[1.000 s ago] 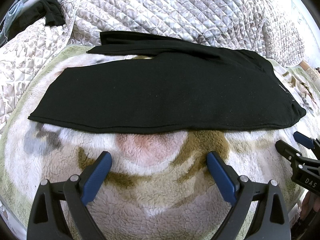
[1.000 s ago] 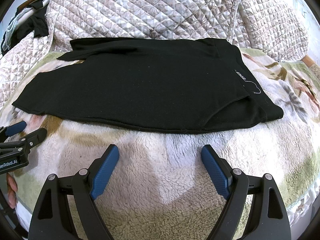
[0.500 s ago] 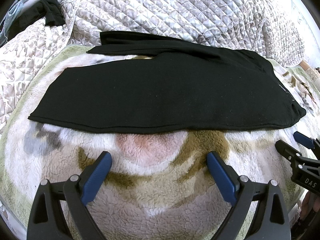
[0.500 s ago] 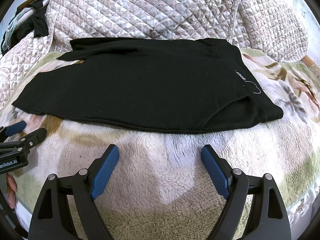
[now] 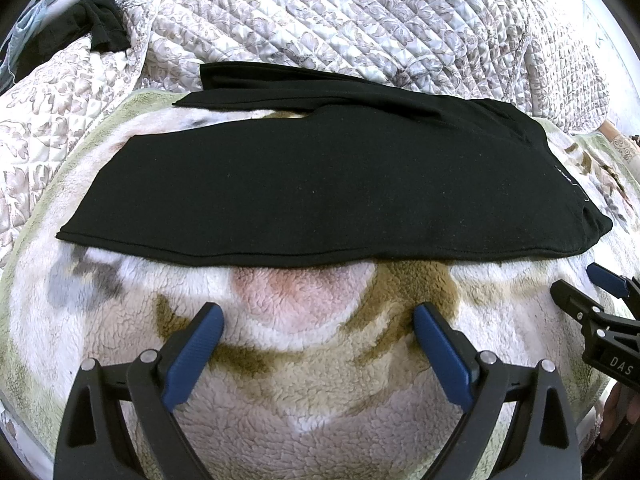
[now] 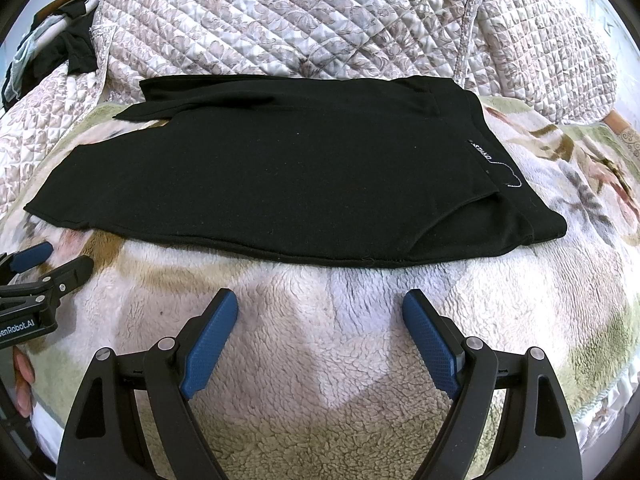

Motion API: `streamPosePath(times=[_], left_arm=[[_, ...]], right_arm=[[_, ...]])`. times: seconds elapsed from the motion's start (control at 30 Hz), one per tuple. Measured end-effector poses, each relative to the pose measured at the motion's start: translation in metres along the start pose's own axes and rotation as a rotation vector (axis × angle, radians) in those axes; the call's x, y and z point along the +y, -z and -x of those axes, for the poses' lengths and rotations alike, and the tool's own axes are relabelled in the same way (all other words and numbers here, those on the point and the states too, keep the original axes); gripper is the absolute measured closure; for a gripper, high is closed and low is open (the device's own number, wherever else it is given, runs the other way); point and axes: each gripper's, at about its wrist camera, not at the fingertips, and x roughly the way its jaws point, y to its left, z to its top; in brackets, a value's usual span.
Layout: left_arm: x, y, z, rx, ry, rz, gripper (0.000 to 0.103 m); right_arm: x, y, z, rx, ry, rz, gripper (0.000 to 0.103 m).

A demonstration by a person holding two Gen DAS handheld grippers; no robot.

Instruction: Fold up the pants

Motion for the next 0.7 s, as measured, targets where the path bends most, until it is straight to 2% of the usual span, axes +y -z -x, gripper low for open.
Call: streamPosePath(times=[0.7], left_arm=[[0.0004, 0.0000, -0.0003, 0.000, -0.001, 0.000, 0.006]], right_arm=[[-0.0018, -0.0008, -0.0003, 0.006, -0.006, -0.003, 0.019]])
